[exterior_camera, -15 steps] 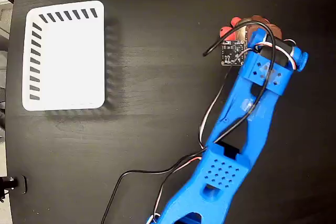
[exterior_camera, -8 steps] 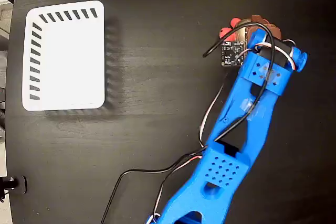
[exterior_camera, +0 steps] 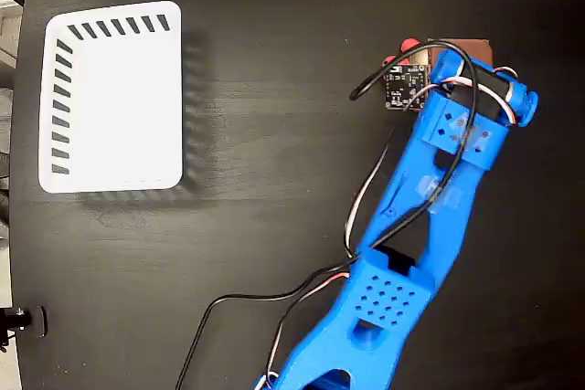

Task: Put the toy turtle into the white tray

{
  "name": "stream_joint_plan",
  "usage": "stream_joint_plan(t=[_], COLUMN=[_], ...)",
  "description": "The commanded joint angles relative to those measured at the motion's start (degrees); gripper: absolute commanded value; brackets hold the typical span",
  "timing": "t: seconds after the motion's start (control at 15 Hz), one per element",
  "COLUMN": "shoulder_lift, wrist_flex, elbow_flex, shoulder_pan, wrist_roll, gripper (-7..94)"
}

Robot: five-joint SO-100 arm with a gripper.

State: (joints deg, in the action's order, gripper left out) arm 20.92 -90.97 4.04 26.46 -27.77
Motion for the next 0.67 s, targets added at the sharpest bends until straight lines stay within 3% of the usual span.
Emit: stream_joint_plan(t=[0.0,0.2,0.6], shoulder_lift=[2.46,2.46,2.46], wrist_flex=[-1.85,-1.58,-0.26], elbow_flex=[0.53,0.53,0.53], shoulder_pan=[1.14,1.14,0.62], wrist_roll=[-0.79,-0.62,-0.35], gripper=[23,59,62])
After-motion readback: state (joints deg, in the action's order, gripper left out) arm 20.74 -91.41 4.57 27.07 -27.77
